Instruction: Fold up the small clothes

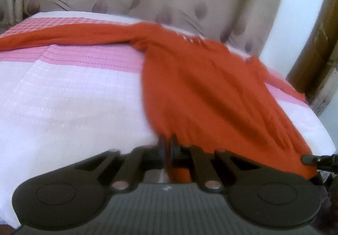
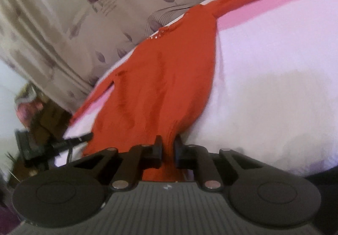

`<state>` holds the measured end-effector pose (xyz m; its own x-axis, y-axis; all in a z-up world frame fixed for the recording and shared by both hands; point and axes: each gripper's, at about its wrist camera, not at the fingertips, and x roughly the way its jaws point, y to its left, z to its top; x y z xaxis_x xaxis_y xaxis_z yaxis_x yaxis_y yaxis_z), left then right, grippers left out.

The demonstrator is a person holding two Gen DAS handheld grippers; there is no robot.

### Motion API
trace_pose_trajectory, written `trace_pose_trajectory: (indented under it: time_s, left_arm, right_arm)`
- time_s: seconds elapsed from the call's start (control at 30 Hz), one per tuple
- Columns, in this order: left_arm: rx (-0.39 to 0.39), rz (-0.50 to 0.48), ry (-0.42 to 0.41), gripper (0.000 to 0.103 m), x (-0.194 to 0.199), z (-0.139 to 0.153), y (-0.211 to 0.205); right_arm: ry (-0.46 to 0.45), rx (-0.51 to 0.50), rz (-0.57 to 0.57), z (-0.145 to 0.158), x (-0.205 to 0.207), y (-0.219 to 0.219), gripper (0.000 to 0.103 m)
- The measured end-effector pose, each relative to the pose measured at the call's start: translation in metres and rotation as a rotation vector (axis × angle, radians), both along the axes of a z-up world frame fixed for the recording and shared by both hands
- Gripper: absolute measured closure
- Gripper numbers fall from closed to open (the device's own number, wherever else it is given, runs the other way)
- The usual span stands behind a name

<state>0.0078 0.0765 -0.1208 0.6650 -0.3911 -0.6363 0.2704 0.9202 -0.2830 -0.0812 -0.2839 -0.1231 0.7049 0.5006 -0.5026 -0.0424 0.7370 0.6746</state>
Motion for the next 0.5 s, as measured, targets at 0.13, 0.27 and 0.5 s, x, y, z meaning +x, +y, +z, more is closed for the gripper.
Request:
trace_pose_trajectory:
  time_s: [0.13,0.27,0.5]
  left_arm:
    - [-0.03,0.011,0.014,0.1,-0.017,0.007,-0.001]
    - [-0.04,0.019,0.01,0.1,-0.051,0.017,0.003]
    - [0.13,0.077,-0.06,0.098,-0.065,0.016,0.004]
  right_arm:
    - [-0.009,0.065,-0.015,0.006,-0.007,-0.01,0.088]
    - [-0.017,0.13,-0.036,0.018,-0.024,-0.025,0.09]
    - [0.003,0.094,-0.044,0.011,-0.023,-0.033,0.086]
